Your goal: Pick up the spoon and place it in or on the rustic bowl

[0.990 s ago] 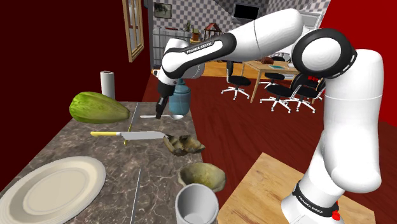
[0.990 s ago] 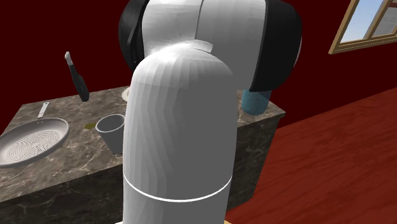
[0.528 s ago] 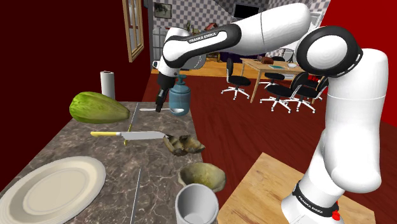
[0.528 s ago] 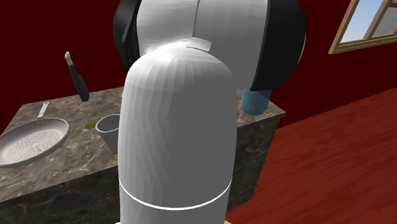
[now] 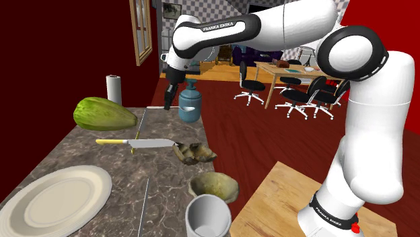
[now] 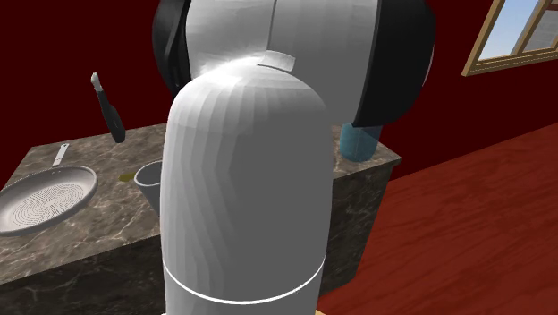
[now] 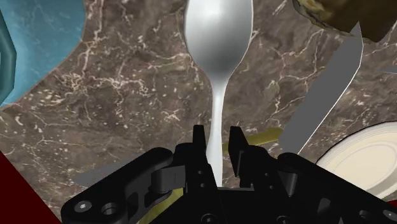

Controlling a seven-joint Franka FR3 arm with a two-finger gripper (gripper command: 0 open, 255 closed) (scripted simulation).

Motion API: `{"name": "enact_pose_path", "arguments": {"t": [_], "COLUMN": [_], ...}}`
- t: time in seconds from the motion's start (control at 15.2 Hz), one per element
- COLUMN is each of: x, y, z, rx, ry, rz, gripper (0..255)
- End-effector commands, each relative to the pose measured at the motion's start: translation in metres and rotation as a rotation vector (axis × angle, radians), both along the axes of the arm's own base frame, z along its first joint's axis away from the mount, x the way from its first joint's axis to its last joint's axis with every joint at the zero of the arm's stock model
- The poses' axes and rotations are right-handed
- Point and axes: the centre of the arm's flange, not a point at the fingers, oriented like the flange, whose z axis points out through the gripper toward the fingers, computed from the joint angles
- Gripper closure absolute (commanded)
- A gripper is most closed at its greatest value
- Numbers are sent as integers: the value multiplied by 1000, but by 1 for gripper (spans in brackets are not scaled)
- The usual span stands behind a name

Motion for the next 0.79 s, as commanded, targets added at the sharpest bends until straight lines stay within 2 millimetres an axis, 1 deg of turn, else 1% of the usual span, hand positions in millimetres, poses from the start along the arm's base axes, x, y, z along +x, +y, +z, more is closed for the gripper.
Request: {"name": "enact_pose_path", "arguments": {"t": [0.0,0.26,0.73], "x": [1,1,-86], "y": [-1,-1,31], "z": [11,30,33], "rx": [0,0,0], "ry": [0,0,0], "rz": [0,0,0], "gripper": [255,255,255]}}
